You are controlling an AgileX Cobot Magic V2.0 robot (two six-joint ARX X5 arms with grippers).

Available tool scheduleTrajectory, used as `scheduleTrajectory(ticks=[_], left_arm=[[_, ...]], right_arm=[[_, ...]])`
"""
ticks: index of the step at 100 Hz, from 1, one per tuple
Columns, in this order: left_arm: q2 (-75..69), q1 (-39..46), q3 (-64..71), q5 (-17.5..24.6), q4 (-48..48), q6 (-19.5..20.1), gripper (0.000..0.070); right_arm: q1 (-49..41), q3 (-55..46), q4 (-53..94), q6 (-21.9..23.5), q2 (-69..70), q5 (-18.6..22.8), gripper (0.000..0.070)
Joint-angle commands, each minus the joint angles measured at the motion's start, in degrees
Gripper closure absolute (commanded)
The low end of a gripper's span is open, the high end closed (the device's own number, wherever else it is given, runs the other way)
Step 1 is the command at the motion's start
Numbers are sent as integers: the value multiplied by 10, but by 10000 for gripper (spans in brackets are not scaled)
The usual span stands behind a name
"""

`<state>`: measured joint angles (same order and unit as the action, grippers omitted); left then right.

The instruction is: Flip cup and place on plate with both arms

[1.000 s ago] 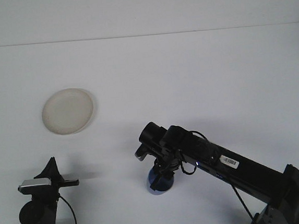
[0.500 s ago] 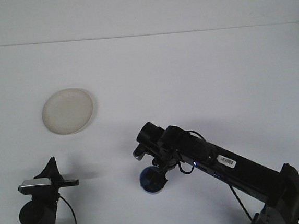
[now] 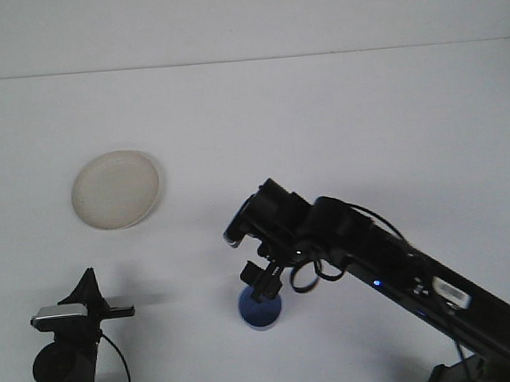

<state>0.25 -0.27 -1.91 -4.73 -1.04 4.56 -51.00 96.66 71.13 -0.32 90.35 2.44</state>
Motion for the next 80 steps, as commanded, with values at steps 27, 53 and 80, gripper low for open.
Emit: scheduleTrajectory(ticks=[27,53,80], left_arm=[[-1,0,11,-2,-8,-3,688],[-1,0,11,-2,-8,-3,688],[-1,0,11,-2,-8,-3,688]], right_arm=[[-7,-76,-107,10,-291,-166,210],[-7,-396,-325,45,-608,-237,210],[-7,-588,-420,17,-814,-238,210]])
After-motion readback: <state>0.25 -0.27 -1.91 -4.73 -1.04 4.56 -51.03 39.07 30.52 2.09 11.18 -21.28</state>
